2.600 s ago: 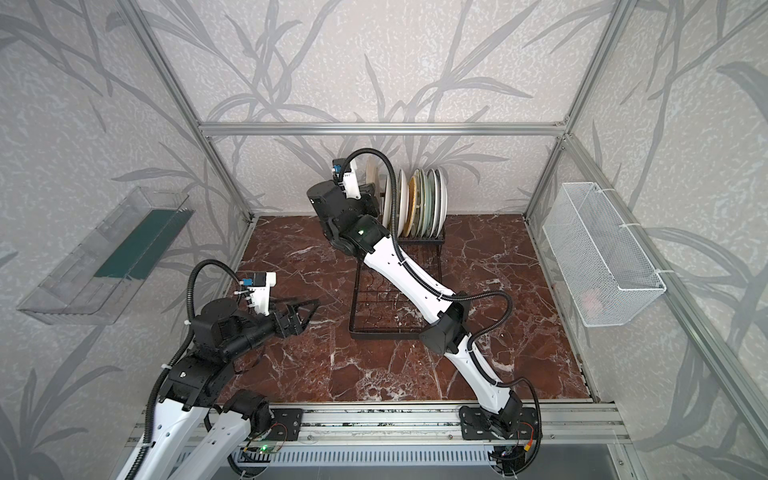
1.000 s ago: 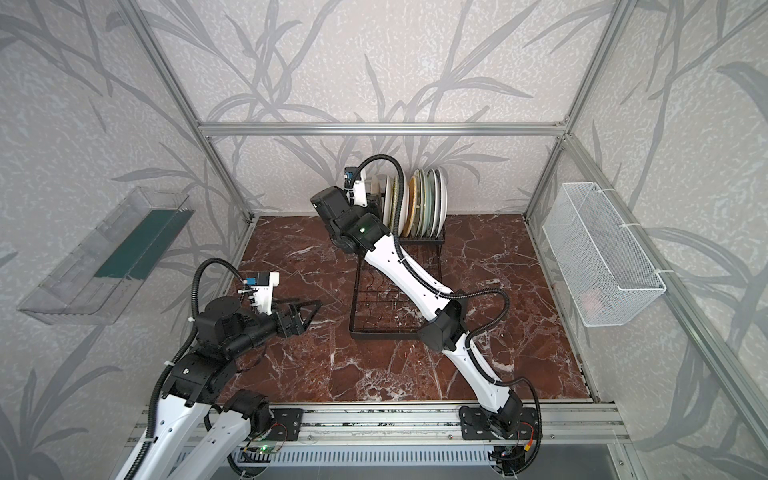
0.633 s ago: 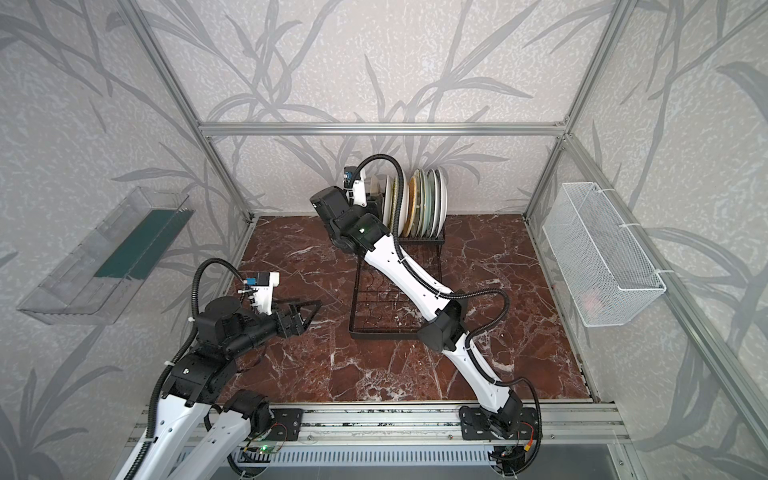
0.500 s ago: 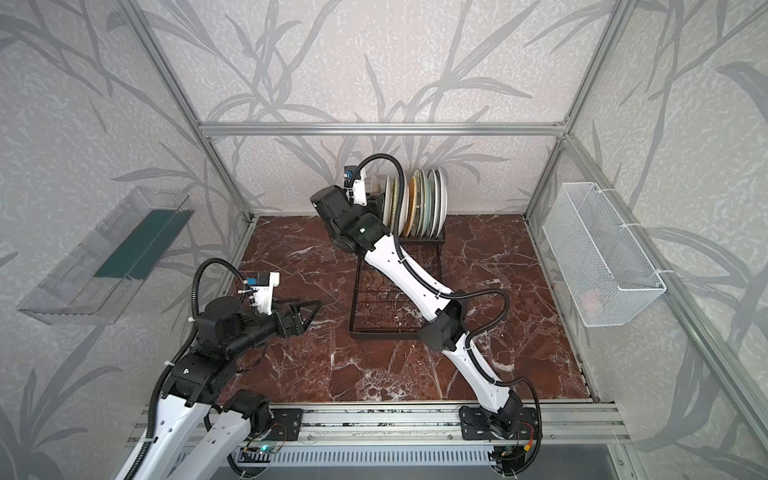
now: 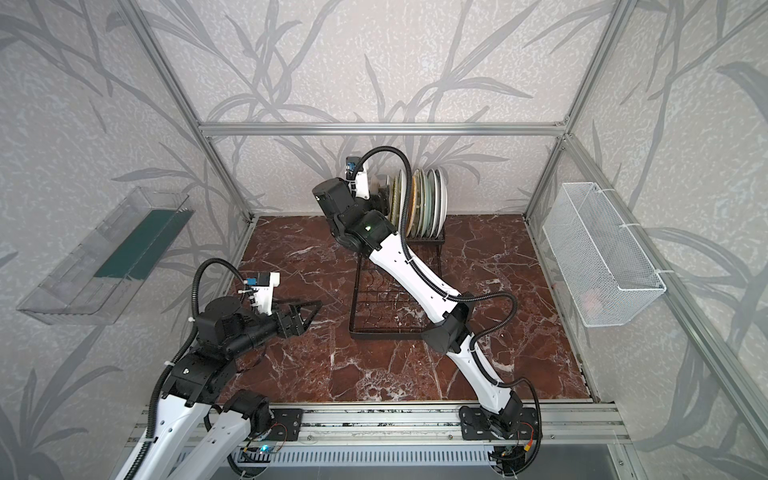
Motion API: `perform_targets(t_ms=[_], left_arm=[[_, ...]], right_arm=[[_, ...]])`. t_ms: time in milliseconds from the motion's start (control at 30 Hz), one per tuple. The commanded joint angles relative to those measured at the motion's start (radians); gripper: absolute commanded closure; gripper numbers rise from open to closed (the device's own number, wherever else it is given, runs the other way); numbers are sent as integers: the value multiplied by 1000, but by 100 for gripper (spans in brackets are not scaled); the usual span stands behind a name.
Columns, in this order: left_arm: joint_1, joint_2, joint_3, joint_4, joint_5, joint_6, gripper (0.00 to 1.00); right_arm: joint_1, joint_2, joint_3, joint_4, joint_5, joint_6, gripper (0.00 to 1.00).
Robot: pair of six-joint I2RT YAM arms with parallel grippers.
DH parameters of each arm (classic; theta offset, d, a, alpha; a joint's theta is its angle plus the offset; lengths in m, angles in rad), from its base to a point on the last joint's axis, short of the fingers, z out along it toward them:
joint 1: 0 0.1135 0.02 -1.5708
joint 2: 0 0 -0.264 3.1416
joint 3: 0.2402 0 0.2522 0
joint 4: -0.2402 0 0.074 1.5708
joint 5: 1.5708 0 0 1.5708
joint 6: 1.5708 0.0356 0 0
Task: Load plates into a dish rack
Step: Place the plate on the dish rack.
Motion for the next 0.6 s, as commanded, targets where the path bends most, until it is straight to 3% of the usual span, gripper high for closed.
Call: perform_targets(t_ms=[0,233,367,400,500,567], left_arm=[[-3,4,-7,22,17,10,1],[-4,3,-7,24,25,8,1],[-3,4,-9,24,30,8,1],[-4,4,-10,23,31,9,1],[-3,5,-9,23,32,8,1],[-3,5,-11,26,32,8,1]], right_arm=[[14,-75,25,44,10,-48,21],[25,-182,8,79,-73,-179,12],[22,-293,-65,68,-214,-284,9],[22,-326,-92,56,-283,-304,3],[10,-484,-297,95,-457,-361,1],[-20,-637,-517,184,-535,-350,1]])
